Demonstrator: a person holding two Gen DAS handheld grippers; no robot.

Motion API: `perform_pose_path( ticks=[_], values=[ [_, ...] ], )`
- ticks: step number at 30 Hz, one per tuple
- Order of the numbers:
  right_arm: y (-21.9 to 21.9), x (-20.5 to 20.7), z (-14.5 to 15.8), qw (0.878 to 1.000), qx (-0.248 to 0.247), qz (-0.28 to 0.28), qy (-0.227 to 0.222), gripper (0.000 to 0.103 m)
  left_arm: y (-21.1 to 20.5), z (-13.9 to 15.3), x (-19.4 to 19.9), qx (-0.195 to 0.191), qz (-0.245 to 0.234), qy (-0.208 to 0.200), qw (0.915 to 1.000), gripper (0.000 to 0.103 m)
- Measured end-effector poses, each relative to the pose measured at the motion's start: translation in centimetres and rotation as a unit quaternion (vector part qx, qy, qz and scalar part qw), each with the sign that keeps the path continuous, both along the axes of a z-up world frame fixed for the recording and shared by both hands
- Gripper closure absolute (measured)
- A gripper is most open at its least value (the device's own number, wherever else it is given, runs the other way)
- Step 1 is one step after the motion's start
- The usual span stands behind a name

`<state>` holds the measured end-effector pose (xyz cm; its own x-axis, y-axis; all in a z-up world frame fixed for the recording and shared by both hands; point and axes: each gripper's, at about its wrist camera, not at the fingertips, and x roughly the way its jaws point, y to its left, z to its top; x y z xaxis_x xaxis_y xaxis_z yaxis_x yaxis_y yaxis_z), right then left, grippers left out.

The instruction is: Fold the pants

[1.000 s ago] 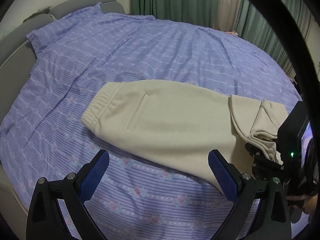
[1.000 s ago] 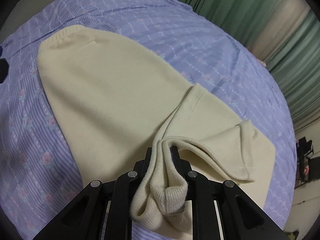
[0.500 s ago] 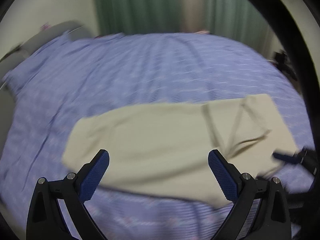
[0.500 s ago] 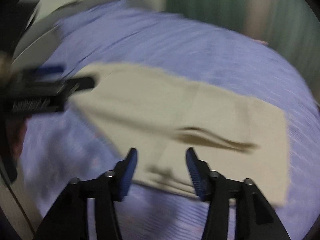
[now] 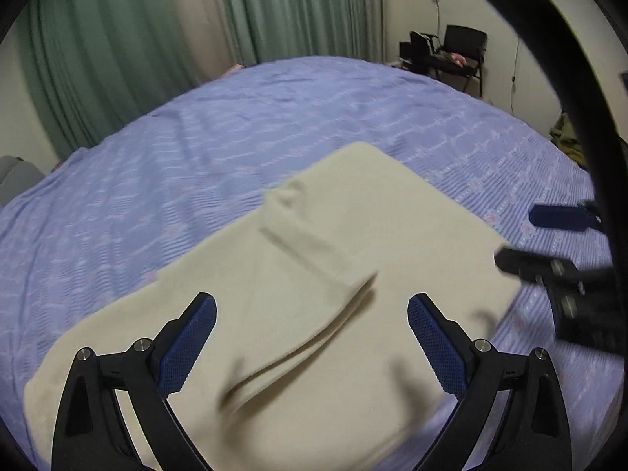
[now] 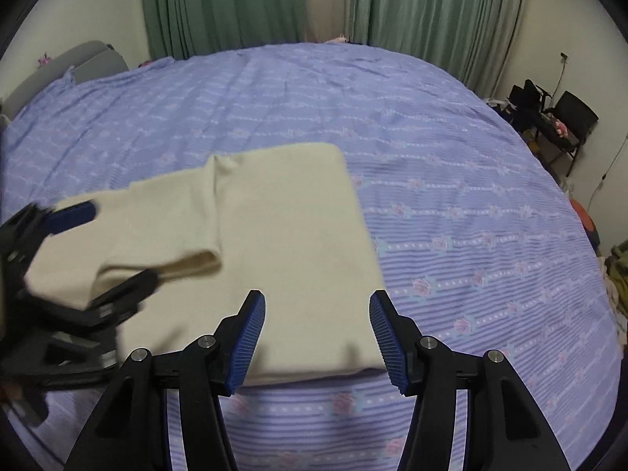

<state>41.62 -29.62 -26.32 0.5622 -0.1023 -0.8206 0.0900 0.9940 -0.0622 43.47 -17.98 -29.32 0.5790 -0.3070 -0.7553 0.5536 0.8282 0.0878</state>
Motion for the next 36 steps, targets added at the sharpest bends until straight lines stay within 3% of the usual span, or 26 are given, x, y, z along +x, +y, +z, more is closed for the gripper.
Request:
perform_pose_path(
  ticks=[4, 6, 8, 11, 15, 19, 20, 22, 26, 30, 33, 36],
  values=[
    [-1.0, -0.4, -0.8, 1.000, 0.000, 0.002, 0.008, 0.047, -3.0, -1.4, 1.2, 0.020, -0.003, -0.006, 0.9998, 0.011],
    [-1.5, -0.3, -1.0, 1.000, 0.005, 0.001, 0.009, 0.047, -4.0, -2.4, 1.8, 0.035, -0.003, 0.003, 0.9994, 0.030],
    [-1.8, -0.2, -1.1, 1.000, 0.009, -0.001, 0.008, 0.047, -3.7, -2.7, 2.5, 0.033, -0.005, 0.031, 0.9989, 0.076],
    [-1.7, 0.0, -0.6, 1.000, 0.024, 0.001, -0.003, 0.047, -0.1, -1.0, 3.6, -0.021, 0.046, 0.039, 0.9980, 0.083],
    [-0.5, 0.5, 0.5, 0.998, 0.051, 0.014, -0.024, 0.047, 7.6, 0.5, 7.2, -0.054, 0.174, 0.032, 0.9828, 0.083],
    [2.0, 1.5, 0.8, 0.996, 0.077, 0.036, -0.033, 0.047, 13.6, -0.3, 10.4, -0.029, 0.266, 0.047, 0.9625, 0.078],
    [2.8, 1.6, 0.7, 0.996, 0.077, 0.043, -0.031, 0.047, 14.2, -0.2, 10.3, -0.032, 0.266, 0.054, 0.9619, 0.075],
    [4.5, 1.7, 0.5, 0.994, 0.077, 0.066, -0.029, 0.047, 14.2, 0.5, 9.1, -0.059, 0.237, 0.060, 0.9679, 0.067],
    [5.9, 1.1, 0.1, 0.994, 0.069, 0.083, -0.022, 0.047, 10.2, 2.4, 4.9, -0.093, 0.100, 0.056, 0.9891, 0.031],
    [4.5, 0.1, -0.3, 0.996, 0.064, 0.066, -0.011, 0.047, 4.3, 2.7, 1.3, -0.051, -0.006, 0.020, 0.9985, 0.030],
    [2.4, -0.3, -0.6, 0.997, 0.059, 0.040, 0.000, 0.047, 0.4, 1.6, -0.2, -0.006, -0.050, -0.004, 0.9987, 0.030],
    [0.4, -0.6, -1.0, 0.999, 0.052, 0.015, 0.007, 0.047, -2.2, 0.5, -0.8, 0.025, -0.065, -0.025, 0.9973, 0.030]
  ],
)
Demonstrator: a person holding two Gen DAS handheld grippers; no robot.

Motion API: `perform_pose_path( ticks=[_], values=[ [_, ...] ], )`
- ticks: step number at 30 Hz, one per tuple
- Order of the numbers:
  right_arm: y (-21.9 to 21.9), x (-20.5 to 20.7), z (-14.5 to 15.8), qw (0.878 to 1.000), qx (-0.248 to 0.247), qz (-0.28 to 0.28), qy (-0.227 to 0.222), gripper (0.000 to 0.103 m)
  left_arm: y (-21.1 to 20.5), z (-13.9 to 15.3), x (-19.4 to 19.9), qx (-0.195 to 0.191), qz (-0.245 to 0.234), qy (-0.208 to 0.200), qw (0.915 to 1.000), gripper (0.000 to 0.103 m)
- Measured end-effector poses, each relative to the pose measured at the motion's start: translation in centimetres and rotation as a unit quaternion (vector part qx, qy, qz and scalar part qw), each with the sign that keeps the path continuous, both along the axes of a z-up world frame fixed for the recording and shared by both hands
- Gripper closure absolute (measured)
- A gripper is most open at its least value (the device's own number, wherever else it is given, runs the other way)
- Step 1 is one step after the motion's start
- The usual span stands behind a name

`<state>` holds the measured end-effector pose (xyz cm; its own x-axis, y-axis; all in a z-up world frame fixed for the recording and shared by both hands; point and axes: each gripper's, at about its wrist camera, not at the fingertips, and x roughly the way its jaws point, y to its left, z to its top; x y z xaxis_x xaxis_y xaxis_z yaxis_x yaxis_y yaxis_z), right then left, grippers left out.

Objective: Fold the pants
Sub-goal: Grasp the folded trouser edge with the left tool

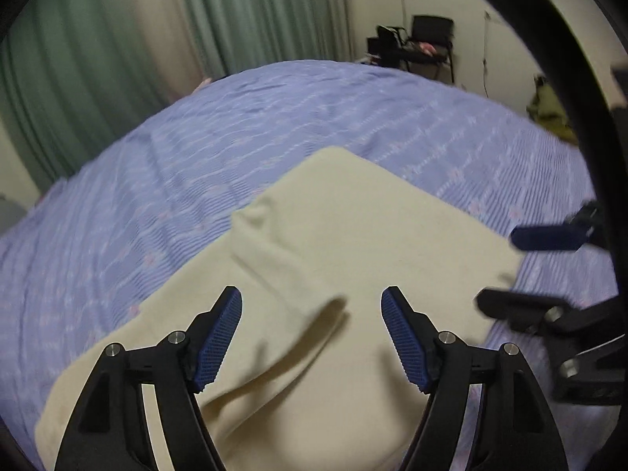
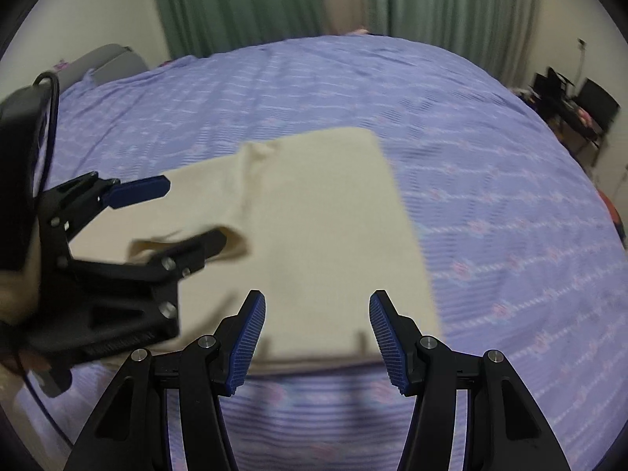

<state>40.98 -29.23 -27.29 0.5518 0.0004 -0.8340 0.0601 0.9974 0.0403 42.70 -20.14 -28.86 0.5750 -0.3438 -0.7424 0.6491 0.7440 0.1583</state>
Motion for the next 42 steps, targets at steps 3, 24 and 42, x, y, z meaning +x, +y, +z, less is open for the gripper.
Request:
perform_pose_path(
  ticks=[3, 24, 42],
  values=[
    [-1.6, -0.3, -0.2, 1.000, 0.007, -0.018, 0.007, 0.047, -1.3, -1.6, 0.4, 0.035, 0.003, -0.014, 0.9993, 0.051],
    [8.1, 3.8, 0.6, 0.993, 0.083, 0.082, -0.031, 0.047, 19.4, -0.3, 11.5, -0.115, 0.271, 0.101, 0.9504, 0.055],
    [13.2, 1.9, -6.2, 0.983, 0.127, 0.112, 0.070, 0.052, 19.1, -5.5, 12.2, -0.259, 0.214, 0.254, 0.9071, 0.089]
  ],
)
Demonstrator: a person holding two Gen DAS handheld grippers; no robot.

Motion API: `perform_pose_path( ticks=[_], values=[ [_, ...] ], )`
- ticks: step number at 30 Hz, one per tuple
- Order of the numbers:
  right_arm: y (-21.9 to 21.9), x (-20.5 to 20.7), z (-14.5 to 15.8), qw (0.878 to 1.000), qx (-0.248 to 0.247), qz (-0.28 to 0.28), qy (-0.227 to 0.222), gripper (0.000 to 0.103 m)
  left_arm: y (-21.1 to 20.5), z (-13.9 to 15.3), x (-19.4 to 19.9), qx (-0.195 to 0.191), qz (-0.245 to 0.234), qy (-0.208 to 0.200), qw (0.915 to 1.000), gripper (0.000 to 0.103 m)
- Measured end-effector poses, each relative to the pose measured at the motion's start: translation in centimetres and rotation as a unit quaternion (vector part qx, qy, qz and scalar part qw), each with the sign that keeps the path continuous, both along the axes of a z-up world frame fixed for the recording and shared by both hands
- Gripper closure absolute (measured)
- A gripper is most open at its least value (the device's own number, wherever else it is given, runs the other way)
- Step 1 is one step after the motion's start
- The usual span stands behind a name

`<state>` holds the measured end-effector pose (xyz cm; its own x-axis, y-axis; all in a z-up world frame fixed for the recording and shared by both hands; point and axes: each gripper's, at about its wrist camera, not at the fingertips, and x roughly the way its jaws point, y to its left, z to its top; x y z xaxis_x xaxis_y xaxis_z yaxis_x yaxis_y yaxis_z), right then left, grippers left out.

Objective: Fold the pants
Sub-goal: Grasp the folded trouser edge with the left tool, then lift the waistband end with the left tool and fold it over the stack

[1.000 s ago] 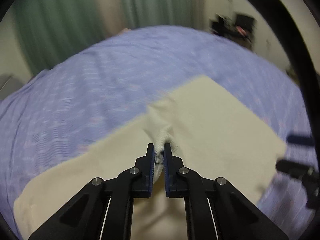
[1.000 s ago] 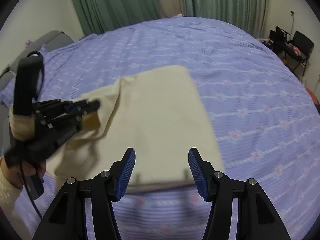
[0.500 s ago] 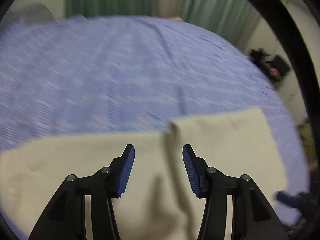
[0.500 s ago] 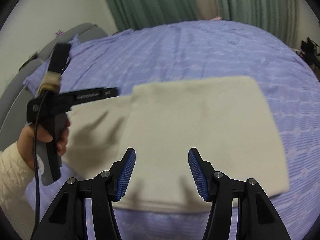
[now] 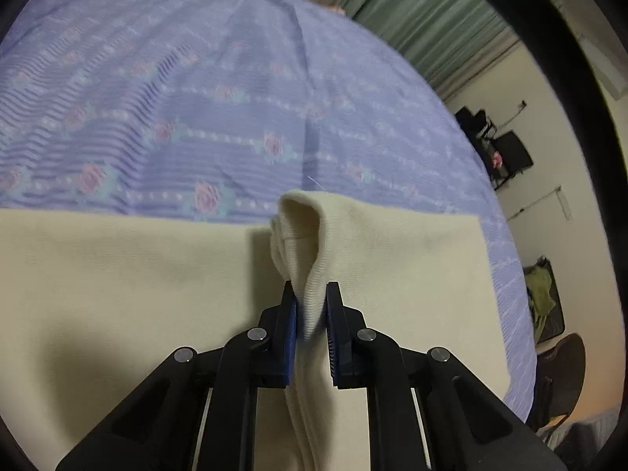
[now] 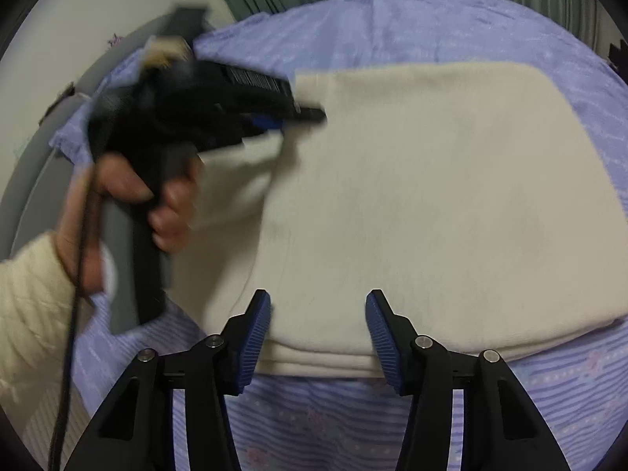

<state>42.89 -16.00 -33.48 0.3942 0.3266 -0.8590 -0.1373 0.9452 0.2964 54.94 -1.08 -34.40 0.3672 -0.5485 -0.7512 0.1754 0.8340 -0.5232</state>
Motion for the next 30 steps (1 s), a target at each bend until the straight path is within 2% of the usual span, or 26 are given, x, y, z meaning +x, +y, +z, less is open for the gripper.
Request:
perform_pose_path(
  ticks=[3, 6, 8, 9, 11, 12, 14, 15, 16, 19, 22, 25, 30],
  values=[
    [0.8, -0.2, -1.0, 1.000, -0.014, 0.003, 0.008, 0.052, 0.1, -1.1, 0.0, 0.011, 0.010, 0.021, 0.9997, 0.088],
    [1.7, -0.2, -1.1, 0.999, -0.026, 0.016, 0.011, 0.052, 0.5, -0.9, -0.5, 0.023, 0.023, 0.016, 0.9993, 0.083],
    [2.2, -0.2, -1.0, 0.999, -0.043, 0.026, 0.005, 0.052, 0.1, 0.0, 0.1, 0.061, 0.035, 0.003, 0.9975, 0.066],
    [2.3, -0.2, -0.7, 0.999, -0.046, 0.029, 0.003, 0.052, 0.6, 1.1, -0.2, 0.086, 0.042, -0.014, 0.9953, 0.063],
    [2.5, -0.4, 0.3, 0.999, -0.042, 0.030, -0.002, 0.052, 2.6, 3.6, -1.5, 0.099, 0.059, -0.047, 0.9922, 0.043],
    [2.6, -0.5, 1.0, 0.999, -0.037, 0.030, -0.005, 0.051, 4.0, 4.7, -2.5, 0.098, 0.071, -0.063, 0.9907, 0.039],
    [3.1, -0.7, 2.7, 0.999, -0.032, 0.024, -0.023, 0.043, 7.1, 7.1, -5.1, 0.098, 0.099, -0.092, 0.9860, 0.030],
    [3.4, -0.8, 3.7, 0.999, -0.033, 0.019, -0.036, 0.031, 8.6, 7.8, -6.4, 0.106, 0.113, -0.100, 0.9829, 0.027],
    [3.9, -0.9, 4.9, 0.998, -0.034, 0.014, -0.055, 0.025, 10.1, 8.3, -7.5, 0.114, 0.126, -0.106, 0.9797, 0.024],
    [5.5, -0.9, 7.2, 0.995, -0.041, 0.010, -0.094, 0.022, 14.7, 9.5, -11.1, 0.126, 0.170, -0.111, 0.9710, 0.019],
    [7.7, 0.6, 8.6, 0.992, -0.043, 0.021, -0.119, 0.020, 19.0, 9.0, -13.9, 0.137, 0.211, -0.097, 0.9630, 0.016],
    [10.3, 2.0, 8.7, 0.989, -0.053, 0.044, -0.129, 0.019, 22.3, 6.9, -15.8, 0.141, 0.242, -0.068, 0.9576, 0.015],
    [13.6, 3.4, 7.0, 0.990, -0.054, 0.070, -0.112, 0.019, 26.0, 1.8, -16.9, 0.094, 0.283, -0.014, 0.9544, 0.015]
  ],
)
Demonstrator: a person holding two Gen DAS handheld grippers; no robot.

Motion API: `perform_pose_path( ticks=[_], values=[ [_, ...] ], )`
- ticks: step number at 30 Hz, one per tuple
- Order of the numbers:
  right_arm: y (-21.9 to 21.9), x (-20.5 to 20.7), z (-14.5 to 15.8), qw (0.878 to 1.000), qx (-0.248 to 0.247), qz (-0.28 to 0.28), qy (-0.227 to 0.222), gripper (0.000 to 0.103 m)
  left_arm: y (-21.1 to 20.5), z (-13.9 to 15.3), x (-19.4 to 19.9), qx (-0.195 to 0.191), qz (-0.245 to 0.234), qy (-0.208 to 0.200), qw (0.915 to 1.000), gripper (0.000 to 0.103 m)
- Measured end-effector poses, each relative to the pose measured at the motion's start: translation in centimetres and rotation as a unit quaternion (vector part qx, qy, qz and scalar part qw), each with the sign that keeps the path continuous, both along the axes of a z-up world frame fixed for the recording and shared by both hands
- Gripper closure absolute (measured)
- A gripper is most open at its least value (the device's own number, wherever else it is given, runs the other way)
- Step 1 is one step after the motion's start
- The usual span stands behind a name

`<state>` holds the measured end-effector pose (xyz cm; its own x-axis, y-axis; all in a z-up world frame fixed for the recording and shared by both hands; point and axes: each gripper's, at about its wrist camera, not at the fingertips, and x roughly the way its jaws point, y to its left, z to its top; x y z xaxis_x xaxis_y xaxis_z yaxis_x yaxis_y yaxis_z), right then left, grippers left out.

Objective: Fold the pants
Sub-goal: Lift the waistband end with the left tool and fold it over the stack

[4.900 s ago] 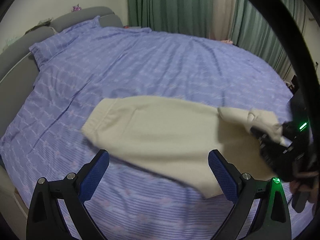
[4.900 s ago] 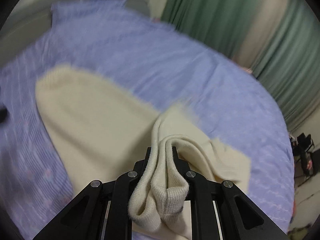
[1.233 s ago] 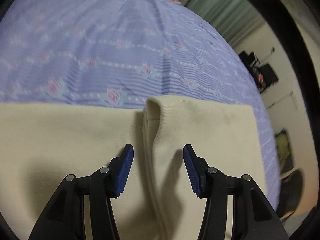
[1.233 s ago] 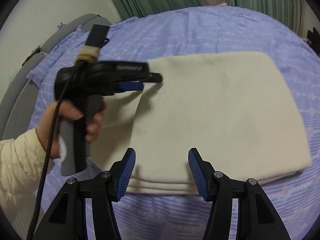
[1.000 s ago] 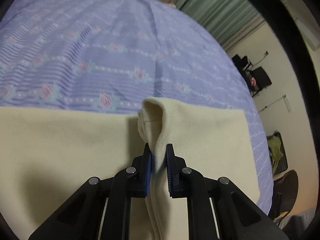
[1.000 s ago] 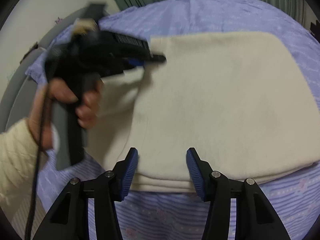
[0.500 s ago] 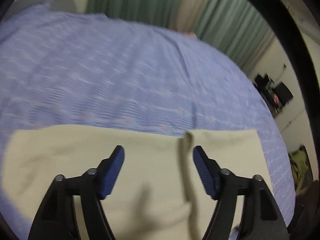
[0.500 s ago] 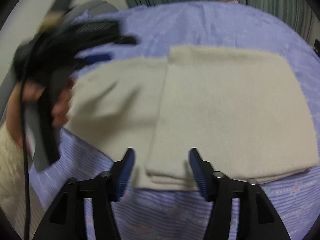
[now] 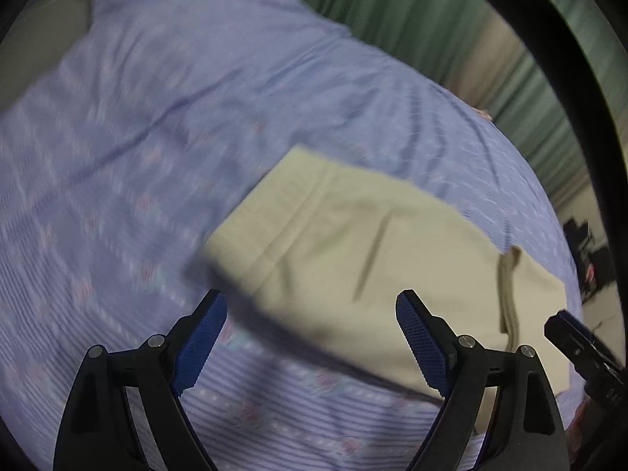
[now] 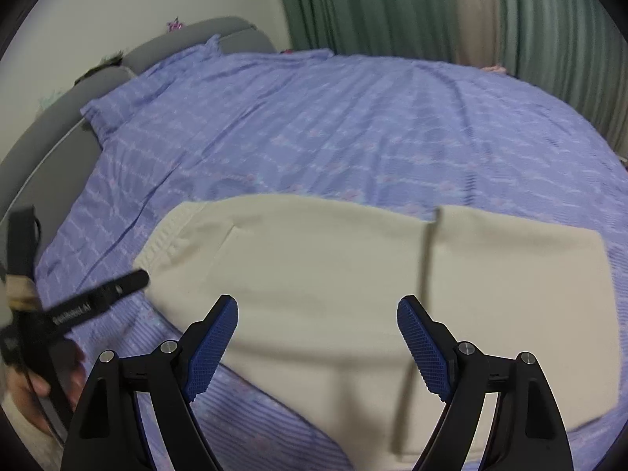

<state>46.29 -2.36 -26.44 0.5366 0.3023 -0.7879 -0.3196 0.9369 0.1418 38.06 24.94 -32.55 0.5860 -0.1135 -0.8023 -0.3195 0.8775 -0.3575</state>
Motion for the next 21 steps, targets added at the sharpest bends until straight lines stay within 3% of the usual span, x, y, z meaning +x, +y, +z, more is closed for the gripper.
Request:
perform_pose_path(
  ticks=[4, 7, 13, 18, 21],
  values=[
    [1.2, -0.3, -1.9, 1.000, 0.001, -0.001, 0.027, 0.019, 1.9, -3.4, -0.3, -0.091, 0.043, -0.007, 0.9949, 0.015],
    [1.3, -1.2, -3.1, 0.999, -0.005, -0.009, 0.043, 0.019, 2.7, -5.2, 0.6, -0.128, 0.060, -0.015, 0.9899, 0.015],
    [1.6, -1.2, -4.7, 0.997, -0.014, -0.023, 0.066, 0.019, 2.6, -7.4, 3.4, -0.171, 0.071, -0.037, 0.9820, 0.016],
    [2.1, -0.5, -4.4, 0.998, -0.009, -0.027, 0.055, 0.019, 2.9, -8.2, 4.9, -0.181, 0.073, -0.042, 0.9798, 0.016],
    [2.3, 0.0, -3.8, 0.999, -0.007, -0.027, 0.044, 0.019, 3.2, -7.2, 4.6, -0.205, 0.072, -0.056, 0.9745, 0.035]
  ],
)
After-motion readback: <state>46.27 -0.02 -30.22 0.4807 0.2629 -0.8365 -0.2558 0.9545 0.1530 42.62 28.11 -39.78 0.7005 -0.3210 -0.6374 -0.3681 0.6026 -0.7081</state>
